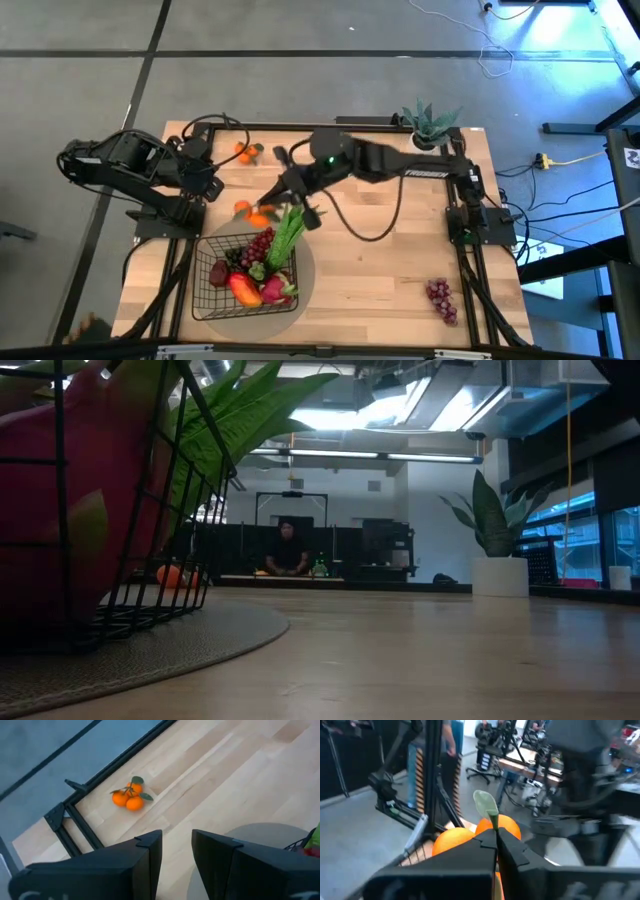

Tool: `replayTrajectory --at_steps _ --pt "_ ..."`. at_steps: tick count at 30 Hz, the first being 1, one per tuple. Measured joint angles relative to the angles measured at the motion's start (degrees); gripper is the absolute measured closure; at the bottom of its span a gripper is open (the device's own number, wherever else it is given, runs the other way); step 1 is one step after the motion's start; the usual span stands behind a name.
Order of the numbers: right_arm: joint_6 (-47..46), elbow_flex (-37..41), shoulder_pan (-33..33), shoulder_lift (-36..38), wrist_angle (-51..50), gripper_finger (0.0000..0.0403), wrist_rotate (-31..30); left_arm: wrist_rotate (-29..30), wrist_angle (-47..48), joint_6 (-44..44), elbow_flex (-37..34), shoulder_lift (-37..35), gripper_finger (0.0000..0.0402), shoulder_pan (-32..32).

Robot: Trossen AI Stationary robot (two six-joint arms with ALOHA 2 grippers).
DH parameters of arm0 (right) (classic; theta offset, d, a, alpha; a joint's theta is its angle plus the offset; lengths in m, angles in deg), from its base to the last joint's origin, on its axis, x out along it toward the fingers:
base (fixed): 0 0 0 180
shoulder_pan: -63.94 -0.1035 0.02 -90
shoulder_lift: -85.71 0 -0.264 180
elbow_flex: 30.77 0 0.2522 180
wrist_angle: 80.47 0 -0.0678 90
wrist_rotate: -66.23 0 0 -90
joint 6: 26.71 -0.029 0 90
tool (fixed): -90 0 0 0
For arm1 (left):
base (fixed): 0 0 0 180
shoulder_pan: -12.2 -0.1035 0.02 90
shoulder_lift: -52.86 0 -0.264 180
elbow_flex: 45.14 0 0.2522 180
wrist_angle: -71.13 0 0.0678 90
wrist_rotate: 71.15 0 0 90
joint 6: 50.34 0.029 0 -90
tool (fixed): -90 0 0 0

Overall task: Build produce basket
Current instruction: Put the orange tangerine into the black wire basket

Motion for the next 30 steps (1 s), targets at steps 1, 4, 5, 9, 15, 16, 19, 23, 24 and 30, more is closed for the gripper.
replayTrajectory --at_steps 1,4,5,9,15,16,19,23,24,30 --pt "-1.4 2.0 -0.1 0.0 3.0 0.0403 0.2 0.0 0.0 1.0 0.0 0.0 0.0308 0.0" --pt "-4.1 8.1 -0.6 -0.1 11.7 0.0403 0.9 0.7 0.0 2.1 0.0 -0.1 0.0308 0.0" --pt "-4.8 10.3 -0.6 -0.1 14.7 0.0403 1.8 0.8 0.0 2.0 0.0 -0.3 0.0308 0.0" --pt "-7.1 19.1 -1.0 -0.1 26.5 0.0403 7.3 1.1 0.0 0.2 0.0 -0.5 0.0308 0.0" --pt "-7.1 29.1 -2.2 -0.1 38.0 0.0403 8.5 1.1 0.0 -2.3 0.0 -0.4 0.0308 0.0" --pt "-7.1 30.1 -2.4 -0.1 39.1 0.0403 8.5 1.1 0.0 -2.3 0.0 -0.4 0.0308 0.0" --pt "-7.3 32.0 -3.3 -0.1 40.1 0.0403 8.3 1.1 0.0 -2.3 0.0 -0.4 0.0308 0.0" --pt "-8.5 33.6 -4.7 -0.1 40.1 0.0403 8.3 1.1 0.0 -1.9 0.0 -0.4 0.0308 0.0" --pt "-8.8 34.2 -5.1 -0.1 40.0 0.0403 8.4 1.1 0.0 -1.9 0.0 -0.4 0.0308 0.0" --pt "-10.0 35.1 -8.0 -0.1 39.1 0.0403 7.6 1.1 0.0 0.9 0.0 -0.4 0.0308 0.0"
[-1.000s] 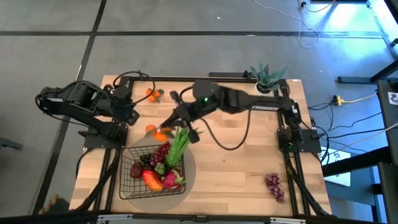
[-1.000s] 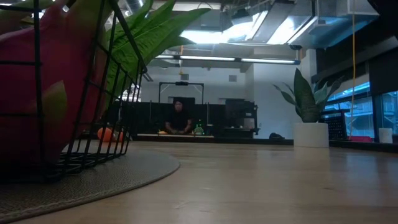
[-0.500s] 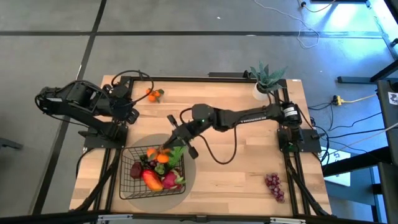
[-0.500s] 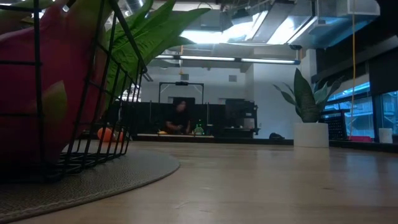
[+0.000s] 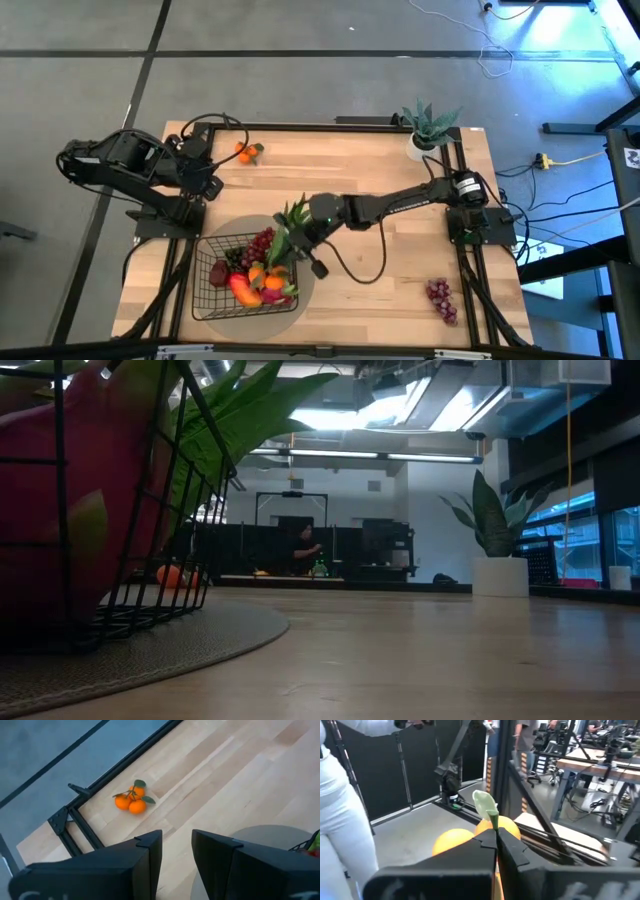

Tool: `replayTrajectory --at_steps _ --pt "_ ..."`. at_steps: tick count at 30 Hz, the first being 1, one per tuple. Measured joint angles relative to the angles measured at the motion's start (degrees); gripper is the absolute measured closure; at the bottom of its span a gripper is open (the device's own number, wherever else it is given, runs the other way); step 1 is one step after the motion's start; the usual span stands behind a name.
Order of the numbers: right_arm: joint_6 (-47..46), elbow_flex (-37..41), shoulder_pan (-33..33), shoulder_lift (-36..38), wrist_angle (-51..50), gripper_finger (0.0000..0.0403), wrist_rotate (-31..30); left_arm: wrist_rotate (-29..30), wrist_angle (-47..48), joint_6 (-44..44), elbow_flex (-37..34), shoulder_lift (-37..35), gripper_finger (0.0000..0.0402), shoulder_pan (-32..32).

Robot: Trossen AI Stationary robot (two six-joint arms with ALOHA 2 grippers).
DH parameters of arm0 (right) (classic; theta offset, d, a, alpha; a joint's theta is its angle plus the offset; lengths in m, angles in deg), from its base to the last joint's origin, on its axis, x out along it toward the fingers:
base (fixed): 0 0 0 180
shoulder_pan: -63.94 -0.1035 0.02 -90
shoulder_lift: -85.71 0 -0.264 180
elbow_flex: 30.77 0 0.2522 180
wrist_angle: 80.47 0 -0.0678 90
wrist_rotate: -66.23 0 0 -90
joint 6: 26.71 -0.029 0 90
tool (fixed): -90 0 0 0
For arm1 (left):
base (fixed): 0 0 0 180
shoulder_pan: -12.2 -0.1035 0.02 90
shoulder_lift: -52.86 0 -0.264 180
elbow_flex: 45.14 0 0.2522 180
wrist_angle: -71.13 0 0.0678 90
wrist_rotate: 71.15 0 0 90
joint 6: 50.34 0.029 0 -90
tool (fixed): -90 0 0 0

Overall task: Build produce basket
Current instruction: Put the orange tangerine into the black wire basket

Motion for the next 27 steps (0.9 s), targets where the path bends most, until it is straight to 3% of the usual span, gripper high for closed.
replayTrajectory --at_steps 7,13,20,27 --pt "0.1 0.0 -2.0 0.0 -0.1 0.0403 -6.9 -2.9 0.0 0.2 0.0 0.0 0.0308 0.0" --pt "0.1 0.0 -1.8 0.0 -0.1 0.0403 -8.8 -16.9 0.0 0.0 0.0 0.0 0.0308 0.3" --pt "0.5 0.0 -0.5 0.0 -0.3 0.0403 -16.4 -29.6 -5.7 -2.9 0.0 0.0 0.0308 4.4" --pt "1.9 -0.1 1.3 0.0 -0.3 0.0403 -18.9 -29.0 -17.2 -4.2 0.0 0.3 0.0308 8.9"
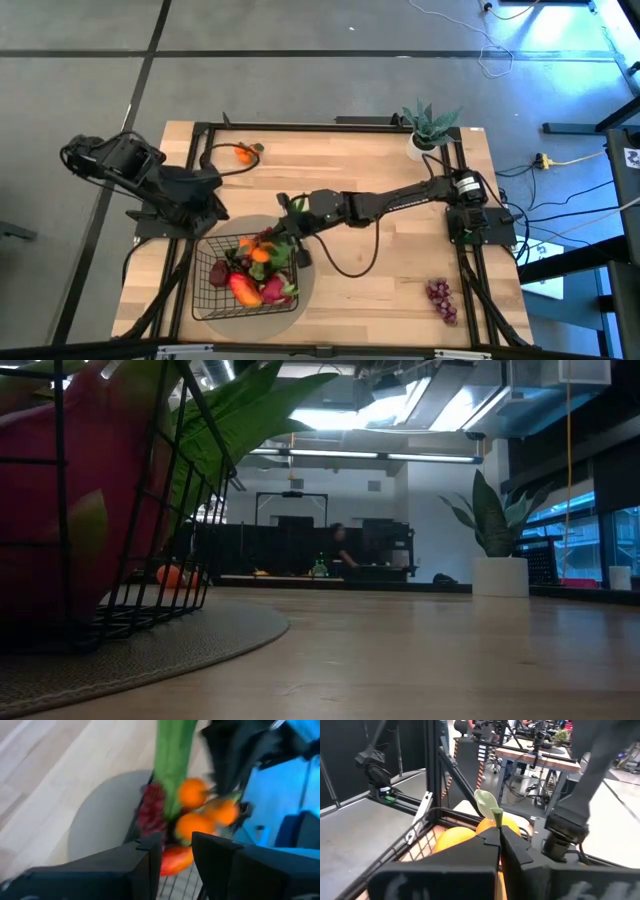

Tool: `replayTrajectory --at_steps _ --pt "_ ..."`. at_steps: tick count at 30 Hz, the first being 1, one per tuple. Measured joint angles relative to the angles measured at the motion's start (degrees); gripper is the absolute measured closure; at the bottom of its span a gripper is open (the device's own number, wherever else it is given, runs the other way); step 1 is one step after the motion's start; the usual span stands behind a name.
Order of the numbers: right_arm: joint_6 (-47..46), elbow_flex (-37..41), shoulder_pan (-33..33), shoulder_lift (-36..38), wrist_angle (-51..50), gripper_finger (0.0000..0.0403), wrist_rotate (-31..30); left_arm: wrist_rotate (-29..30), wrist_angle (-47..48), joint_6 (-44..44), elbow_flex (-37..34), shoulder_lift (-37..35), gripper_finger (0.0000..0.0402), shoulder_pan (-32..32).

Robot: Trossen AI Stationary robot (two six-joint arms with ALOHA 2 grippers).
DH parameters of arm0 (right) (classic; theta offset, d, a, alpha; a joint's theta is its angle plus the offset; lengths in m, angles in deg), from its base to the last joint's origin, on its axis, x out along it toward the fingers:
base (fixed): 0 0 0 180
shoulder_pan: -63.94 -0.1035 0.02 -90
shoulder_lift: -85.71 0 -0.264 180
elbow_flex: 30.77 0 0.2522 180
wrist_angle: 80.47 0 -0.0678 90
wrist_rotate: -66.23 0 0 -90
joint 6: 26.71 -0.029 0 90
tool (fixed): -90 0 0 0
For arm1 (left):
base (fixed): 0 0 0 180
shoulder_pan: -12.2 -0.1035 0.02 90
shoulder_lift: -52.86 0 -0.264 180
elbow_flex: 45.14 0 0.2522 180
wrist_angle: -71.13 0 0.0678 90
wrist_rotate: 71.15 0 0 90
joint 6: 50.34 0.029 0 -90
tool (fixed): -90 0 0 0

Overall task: Build produce basket
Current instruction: Put the orange tangerine into the black wire basket

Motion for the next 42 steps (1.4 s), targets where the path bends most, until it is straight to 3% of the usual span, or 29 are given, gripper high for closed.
replayTrajectory --at_steps 5,20,31,34,38,42 --pt "0.0 0.0 1.1 0.0 0.1 0.0403 0.0 4.5 -4.5 0.1 0.0 2.0 0.0308 1.5" --pt "1.5 0.0 2.4 0.0 0.8 0.0403 0.0 3.8 -6.2 14.9 0.0 14.3 0.0308 3.1" --pt "1.6 0.0 2.4 0.0 0.8 0.0403 0.0 5.4 -6.1 16.6 0.0 16.8 0.0310 3.0" --pt "1.6 0.0 2.4 0.0 0.8 0.0403 0.0 6.5 -6.0 16.6 0.0 16.8 0.0328 3.0" --pt "1.6 0.0 2.4 0.0 1.1 0.0403 -0.1 6.5 -6.0 16.6 0.0 16.8 0.0385 3.0" --pt "1.6 0.0 2.4 0.0 1.2 0.0403 -0.1 6.4 -6.2 16.5 0.0 16.8 0.0396 3.0"
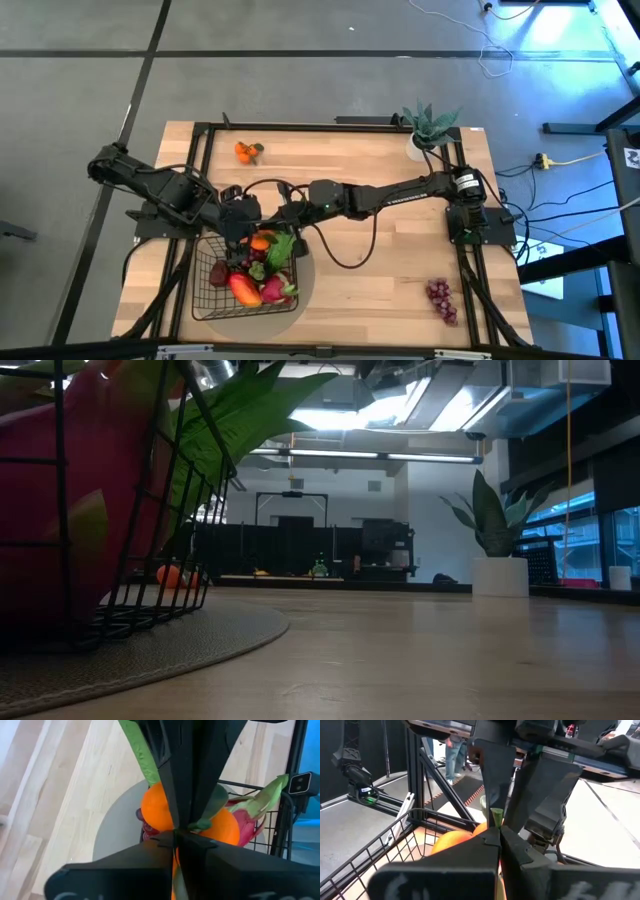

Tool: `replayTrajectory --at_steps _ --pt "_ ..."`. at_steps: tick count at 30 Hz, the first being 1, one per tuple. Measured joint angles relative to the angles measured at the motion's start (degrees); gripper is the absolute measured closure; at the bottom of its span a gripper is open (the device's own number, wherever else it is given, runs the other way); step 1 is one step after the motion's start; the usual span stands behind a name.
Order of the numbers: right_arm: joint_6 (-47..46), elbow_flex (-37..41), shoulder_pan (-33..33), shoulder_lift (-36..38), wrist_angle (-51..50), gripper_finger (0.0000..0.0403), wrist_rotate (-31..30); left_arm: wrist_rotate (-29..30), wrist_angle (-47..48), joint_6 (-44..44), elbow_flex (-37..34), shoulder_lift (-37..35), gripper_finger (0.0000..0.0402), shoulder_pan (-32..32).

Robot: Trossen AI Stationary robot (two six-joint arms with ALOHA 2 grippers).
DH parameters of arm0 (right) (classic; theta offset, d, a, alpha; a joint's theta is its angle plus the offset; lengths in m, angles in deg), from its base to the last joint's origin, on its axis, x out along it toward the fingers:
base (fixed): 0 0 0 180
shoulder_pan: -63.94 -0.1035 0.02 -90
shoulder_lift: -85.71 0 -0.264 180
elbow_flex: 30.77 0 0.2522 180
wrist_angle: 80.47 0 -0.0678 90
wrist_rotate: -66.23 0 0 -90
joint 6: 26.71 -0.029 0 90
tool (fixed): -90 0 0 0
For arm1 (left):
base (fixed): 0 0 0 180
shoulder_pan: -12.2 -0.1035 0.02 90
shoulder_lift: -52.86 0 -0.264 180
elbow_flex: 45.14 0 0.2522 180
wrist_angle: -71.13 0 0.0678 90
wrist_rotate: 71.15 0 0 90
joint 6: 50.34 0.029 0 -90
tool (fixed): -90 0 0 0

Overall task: Build produce basket
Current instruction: Put the orange tangerine into the black wire basket

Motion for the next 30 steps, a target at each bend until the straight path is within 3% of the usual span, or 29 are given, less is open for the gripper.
replayTrajectory --at_steps 11,17,22,26,30 --pt "-0.5 -0.1 0.0 0.0 0.1 0.0399 3.5 -4.5 -0.2 -1.4 0.0 0.0 0.0401 0.2" --pt "-2.1 -0.1 0.0 0.1 0.2 0.0346 3.5 -7.9 2.5 -5.6 0.0 0.0 0.0401 1.9" --pt "-2.9 -0.1 0.0 0.8 0.1 0.0301 3.6 -13.2 7.1 -12.4 0.0 0.0 0.0401 5.0" --pt "-3.5 -0.1 0.0 1.8 -2.0 0.0291 3.6 -19.0 8.5 -20.1 0.0 0.0 0.0401 8.4" --pt "-3.2 -0.1 0.0 3.1 -2.6 0.0290 3.6 -16.7 8.4 -26.9 0.0 0.0 0.0401 14.0"
